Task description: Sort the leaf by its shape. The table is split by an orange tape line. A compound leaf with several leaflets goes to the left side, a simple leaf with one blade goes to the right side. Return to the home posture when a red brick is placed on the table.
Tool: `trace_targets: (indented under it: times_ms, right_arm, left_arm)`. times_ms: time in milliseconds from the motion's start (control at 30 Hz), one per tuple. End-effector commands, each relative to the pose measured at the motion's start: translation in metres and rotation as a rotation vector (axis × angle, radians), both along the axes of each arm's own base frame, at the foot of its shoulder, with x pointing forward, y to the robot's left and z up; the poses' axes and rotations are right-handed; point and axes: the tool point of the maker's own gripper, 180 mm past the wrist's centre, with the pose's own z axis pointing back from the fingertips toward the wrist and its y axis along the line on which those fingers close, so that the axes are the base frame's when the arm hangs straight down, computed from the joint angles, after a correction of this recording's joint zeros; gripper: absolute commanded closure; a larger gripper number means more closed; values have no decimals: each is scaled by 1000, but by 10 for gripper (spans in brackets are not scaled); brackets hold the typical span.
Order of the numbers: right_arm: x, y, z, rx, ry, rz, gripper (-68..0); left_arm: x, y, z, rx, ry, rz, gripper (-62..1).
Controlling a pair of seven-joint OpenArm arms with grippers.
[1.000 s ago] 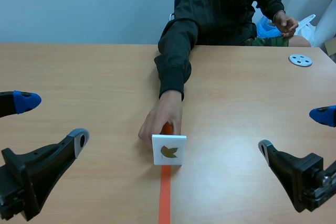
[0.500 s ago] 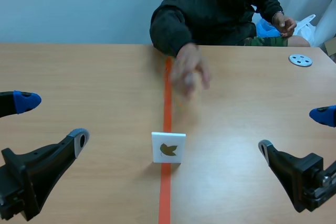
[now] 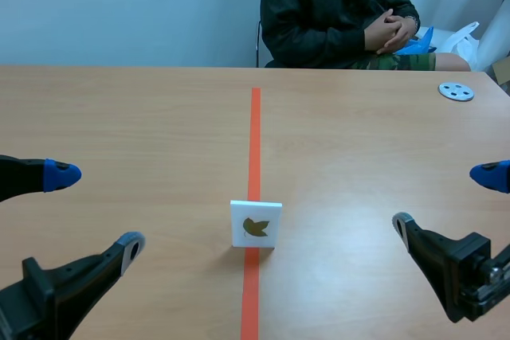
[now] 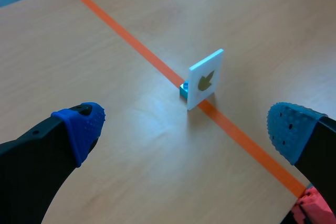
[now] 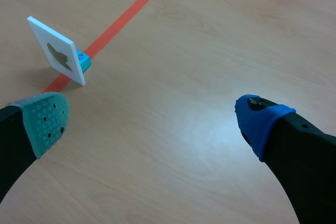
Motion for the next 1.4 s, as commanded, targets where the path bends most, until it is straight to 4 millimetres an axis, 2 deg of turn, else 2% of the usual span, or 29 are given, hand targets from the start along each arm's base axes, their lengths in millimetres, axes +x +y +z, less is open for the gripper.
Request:
trace_targets:
  times_ms: [0,167,500,833,1067,1367]
  right_arm:
    - [5,3,10,12,-36,3,-679]
    - [5,3,10,12,-36,3,-679]
    - [5,3,10,11,-36,3,-679]
    - [5,3,10,11,-36,3,-679]
    - [5,3,10,11,-36,3,-679]
    - [5,3,10,11,-36,3,-679]
  left_arm:
    - [6,-3,4,-31,-22,1,-623]
    - [11,-9,-9,-42,-2,-30,-623]
    - [25,-25,-54,-32,37,-86,-623]
    - [42,-63,-92,-87,52,-145,-623]
    - [48,-93,-109,-93,24,-219,-623]
    - [73,-118,-116,-85,-55,-233,-623]
